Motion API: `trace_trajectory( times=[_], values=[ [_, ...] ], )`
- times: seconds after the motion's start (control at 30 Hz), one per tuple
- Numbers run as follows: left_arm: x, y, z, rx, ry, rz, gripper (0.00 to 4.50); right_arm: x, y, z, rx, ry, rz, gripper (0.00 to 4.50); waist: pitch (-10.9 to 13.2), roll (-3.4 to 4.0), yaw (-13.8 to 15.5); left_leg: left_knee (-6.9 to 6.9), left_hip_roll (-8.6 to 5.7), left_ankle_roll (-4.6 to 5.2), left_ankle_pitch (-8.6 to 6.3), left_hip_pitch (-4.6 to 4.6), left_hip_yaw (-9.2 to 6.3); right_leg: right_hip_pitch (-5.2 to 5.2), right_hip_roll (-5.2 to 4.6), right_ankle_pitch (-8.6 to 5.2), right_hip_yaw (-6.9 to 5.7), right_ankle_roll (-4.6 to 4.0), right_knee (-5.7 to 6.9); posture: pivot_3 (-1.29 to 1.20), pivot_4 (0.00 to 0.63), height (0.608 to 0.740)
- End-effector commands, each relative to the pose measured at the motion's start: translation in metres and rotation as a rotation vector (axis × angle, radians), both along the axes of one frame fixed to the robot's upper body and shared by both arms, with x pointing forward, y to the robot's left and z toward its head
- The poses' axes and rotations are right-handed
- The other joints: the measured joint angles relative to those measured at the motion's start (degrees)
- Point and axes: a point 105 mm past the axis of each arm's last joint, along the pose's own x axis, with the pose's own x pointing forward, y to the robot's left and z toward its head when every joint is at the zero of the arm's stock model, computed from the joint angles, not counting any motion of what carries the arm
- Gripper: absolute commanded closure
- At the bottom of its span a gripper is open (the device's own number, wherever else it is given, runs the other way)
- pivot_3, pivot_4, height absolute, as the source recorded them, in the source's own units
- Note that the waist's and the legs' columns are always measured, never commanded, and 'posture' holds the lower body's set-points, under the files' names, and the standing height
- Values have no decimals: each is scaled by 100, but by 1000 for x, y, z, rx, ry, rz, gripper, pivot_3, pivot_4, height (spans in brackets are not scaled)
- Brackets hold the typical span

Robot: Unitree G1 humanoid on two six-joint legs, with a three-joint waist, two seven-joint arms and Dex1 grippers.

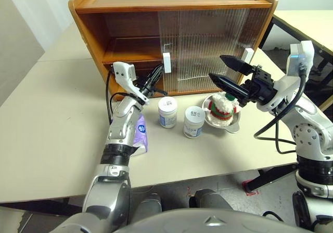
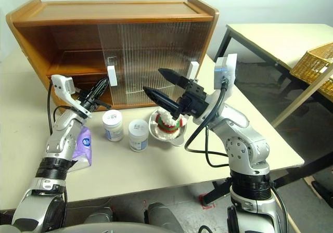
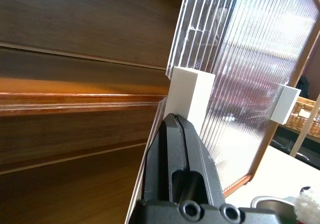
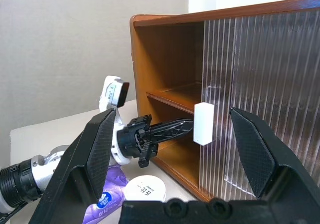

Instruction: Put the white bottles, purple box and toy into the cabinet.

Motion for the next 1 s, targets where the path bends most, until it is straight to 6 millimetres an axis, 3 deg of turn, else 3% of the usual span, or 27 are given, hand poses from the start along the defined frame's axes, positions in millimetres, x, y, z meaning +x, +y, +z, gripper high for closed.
trace_trajectory(
  times=[0.03, 0.27, 0.4, 0.63, 0.9, 1.0],
  values=[
    [2, -15, -1, 23, 6, -55, 4483, -2, 1, -1, -12, 2, 6, 0, 0, 0, 0, 0, 0, 1, 0, -1, 0, 0, -2, 0, 2, 1, -1, -205, 21, 740],
    [3, -26, 1, 21, 5, -99, 4483, -2, 1, -1, -13, 2, 3, 0, 0, 0, -3, 3, 0, 13, -7, -4, 1, 6, -5, 4, 8, 12, -22, -209, 19, 740],
    [4, -23, 6, 19, -18, -77, 4483, -2, 1, -2, -15, 4, 4, 0, 0, 1, -11, 2, 1, 20, -11, -7, 1, 7, -4, 9, 8, 21, -30, -209, 20, 740],
    [-6, 12, 36, -43, -151, 39, 4483, -1, 1, -2, -20, 10, 11, 0, 1, 3, -25, 0, 3, 29, -16, -17, 1, 6, -2, 22, 8, 42, -56, -188, 25, 740],
    [-35, 29, 41, -19, -141, -3, 4483, 1, 4, -2, -19, 13, 30, 0, 2, 4, -4, 0, 2, 41, -28, -24, 2, 9, -2, 26, 8, 50, -74, -162, 31, 740],
    [-52, 33, 28, 41, -72, -77, 3586, 1, 5, -2, -20, 15, 37, 0, 2, 5, 12, -1, 5, 38, -31, -25, 0, 7, -2, 22, 9, 38, -76, -146, 28, 740]
  ],
)
